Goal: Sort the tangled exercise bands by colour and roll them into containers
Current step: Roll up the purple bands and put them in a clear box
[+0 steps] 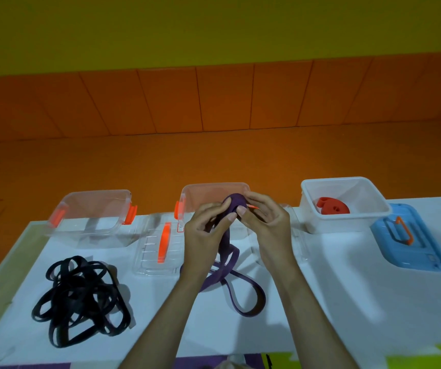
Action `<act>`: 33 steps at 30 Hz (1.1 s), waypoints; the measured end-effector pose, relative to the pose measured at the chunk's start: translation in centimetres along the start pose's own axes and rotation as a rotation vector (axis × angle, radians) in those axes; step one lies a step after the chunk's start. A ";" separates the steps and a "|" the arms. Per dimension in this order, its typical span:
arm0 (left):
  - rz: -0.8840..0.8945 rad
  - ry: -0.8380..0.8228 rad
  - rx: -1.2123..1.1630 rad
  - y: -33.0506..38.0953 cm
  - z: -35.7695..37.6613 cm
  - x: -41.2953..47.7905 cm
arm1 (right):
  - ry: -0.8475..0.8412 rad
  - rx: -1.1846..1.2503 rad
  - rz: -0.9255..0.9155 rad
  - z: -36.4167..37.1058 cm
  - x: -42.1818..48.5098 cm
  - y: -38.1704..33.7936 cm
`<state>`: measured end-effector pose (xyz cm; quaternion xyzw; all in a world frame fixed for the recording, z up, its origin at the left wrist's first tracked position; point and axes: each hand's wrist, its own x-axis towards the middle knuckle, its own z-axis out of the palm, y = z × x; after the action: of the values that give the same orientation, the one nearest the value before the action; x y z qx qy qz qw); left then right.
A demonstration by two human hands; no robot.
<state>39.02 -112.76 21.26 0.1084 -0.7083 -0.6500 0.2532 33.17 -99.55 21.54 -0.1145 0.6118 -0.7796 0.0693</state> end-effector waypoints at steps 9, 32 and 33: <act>-0.008 0.019 -0.010 0.6 -0.4 0.4 | 0.044 0.016 -0.031 0.4 0.4 -0.9; 0.106 0.012 -0.006 1.9 0.1 3.7 | 0.006 -0.021 -0.062 -0.2 2.7 -0.9; 0.094 0.024 -0.012 1.6 0.2 3.6 | 0.007 -0.026 -0.068 -0.2 2.8 -1.1</act>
<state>36.14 -114.17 23.66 0.0813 -0.7057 -0.6401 0.2927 30.45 -99.75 22.81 -0.1336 0.6179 -0.7739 0.0391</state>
